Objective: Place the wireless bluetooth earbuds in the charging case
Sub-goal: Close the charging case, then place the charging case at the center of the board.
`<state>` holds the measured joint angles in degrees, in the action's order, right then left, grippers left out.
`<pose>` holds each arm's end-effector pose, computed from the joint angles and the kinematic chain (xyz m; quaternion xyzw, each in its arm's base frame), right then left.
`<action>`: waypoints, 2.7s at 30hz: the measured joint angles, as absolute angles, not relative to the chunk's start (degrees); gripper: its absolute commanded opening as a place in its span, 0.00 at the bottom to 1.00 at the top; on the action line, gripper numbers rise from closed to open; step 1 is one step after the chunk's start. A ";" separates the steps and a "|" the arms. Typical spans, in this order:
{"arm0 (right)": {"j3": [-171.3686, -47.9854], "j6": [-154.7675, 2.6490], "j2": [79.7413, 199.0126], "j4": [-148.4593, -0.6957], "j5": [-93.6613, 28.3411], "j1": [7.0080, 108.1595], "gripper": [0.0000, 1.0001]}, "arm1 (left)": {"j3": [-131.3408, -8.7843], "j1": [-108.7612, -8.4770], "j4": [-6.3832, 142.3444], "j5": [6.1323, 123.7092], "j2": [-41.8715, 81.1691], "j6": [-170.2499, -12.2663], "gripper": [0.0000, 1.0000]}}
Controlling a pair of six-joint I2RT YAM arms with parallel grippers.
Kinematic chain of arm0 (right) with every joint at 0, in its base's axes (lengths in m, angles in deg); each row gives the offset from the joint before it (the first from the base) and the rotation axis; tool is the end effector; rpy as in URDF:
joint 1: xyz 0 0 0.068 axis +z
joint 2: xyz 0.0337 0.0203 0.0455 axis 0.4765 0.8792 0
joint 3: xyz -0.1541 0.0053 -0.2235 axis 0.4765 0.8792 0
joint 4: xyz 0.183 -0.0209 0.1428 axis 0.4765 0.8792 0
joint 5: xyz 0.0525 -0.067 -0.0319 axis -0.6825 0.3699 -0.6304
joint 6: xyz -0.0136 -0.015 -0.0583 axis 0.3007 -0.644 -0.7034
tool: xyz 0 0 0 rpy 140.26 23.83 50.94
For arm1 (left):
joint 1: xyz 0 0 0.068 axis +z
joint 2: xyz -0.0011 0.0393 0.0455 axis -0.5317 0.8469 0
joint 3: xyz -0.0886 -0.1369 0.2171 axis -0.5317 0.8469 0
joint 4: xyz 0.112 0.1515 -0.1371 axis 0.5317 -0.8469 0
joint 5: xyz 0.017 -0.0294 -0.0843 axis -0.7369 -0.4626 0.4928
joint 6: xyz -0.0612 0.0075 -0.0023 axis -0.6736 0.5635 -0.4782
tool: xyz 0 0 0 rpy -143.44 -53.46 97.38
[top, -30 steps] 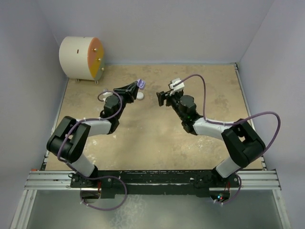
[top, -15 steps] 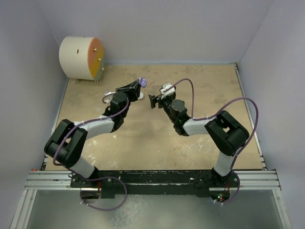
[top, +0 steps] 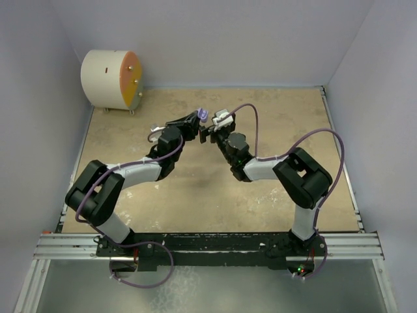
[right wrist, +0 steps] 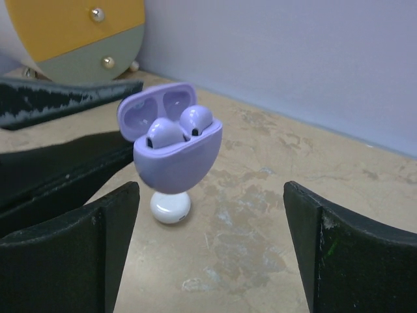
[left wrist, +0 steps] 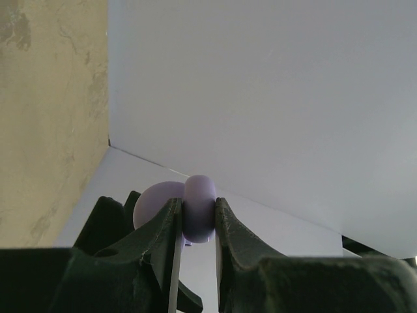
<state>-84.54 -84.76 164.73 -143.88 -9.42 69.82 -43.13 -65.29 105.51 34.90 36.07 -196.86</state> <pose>0.2934 0.2418 0.2477 -0.1293 0.6138 0.1817 0.7573 0.2902 -0.1693 0.2473 -0.5850 0.4626 -0.5931 0.3032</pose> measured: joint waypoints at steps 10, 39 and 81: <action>-86.99 -86.56 166.94 -145.32 -4.40 69.78 0.96 | -43.08 -66.01 105.32 34.33 36.18 -197.80 0.00; -78.31 -80.28 151.96 -136.19 6.90 65.06 1.00 | -39.83 -65.11 102.65 36.54 37.60 -190.92 0.00; -74.18 -72.46 132.05 -127.97 -6.43 57.62 1.00 | -74.95 -64.92 74.50 47.69 64.90 -143.56 0.53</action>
<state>-74.18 -72.46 132.05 -127.97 -6.43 57.62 -74.95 -64.92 74.50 47.69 64.90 -143.56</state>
